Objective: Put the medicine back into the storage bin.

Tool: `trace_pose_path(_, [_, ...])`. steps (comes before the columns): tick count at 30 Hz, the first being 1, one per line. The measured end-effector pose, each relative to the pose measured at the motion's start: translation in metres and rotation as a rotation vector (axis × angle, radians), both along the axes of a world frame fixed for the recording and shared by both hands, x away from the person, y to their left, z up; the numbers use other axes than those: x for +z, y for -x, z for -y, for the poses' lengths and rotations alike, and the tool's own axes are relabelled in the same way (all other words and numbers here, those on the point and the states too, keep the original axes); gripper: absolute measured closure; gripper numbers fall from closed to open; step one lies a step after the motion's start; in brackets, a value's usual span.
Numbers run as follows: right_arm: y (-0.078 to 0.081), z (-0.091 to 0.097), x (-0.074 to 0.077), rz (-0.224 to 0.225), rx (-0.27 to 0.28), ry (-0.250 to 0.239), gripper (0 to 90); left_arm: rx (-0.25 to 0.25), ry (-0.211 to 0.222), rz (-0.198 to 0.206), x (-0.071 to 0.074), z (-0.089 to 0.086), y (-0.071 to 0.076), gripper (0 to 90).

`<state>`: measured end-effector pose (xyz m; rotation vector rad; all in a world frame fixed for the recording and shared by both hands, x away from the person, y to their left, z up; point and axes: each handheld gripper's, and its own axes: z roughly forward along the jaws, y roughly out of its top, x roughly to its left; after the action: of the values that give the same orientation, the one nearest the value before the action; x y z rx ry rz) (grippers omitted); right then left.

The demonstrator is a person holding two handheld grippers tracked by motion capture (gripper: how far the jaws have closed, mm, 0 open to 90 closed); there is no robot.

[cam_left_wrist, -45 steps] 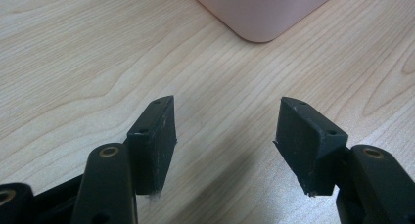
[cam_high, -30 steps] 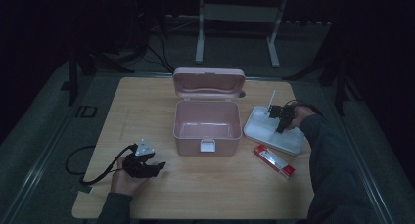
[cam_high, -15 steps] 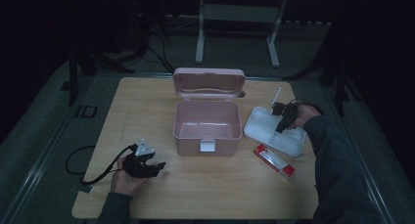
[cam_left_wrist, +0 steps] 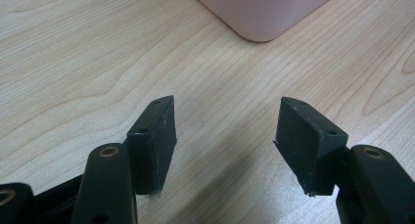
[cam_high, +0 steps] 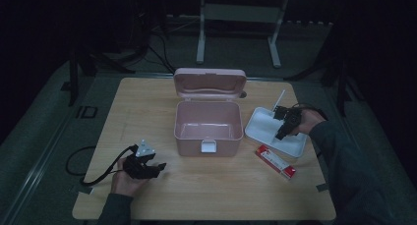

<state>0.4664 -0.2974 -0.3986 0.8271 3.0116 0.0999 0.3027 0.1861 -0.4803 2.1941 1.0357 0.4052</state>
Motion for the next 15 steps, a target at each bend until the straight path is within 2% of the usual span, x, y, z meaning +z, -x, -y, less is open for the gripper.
trace_pose_path(3, [0.010,-0.005,0.002,-0.003,0.001,0.005,61.6,0.000,0.000,0.000,0.000,0.000,0.000,39.9])
trace_pose_path(7, [0.023,-0.011,0.002,-0.022,-0.027,-0.002,60.0,0.000,0.001,0.002,0.000,-0.001,0.000,39.9])
trace_pose_path(11, [0.036,-0.013,-0.001,-0.035,-0.040,-0.006,57.2,0.004,0.003,0.006,0.001,-0.001,0.001,39.9])
trace_pose_path(14, [0.045,-0.014,-0.006,-0.043,-0.043,0.015,55.2,0.005,0.003,0.003,0.001,-0.001,0.000,39.9])
trace_pose_path(15, [0.048,-0.014,-0.008,-0.057,-0.058,0.007,54.0,0.004,0.005,0.004,0.000,-0.001,0.000,39.9])
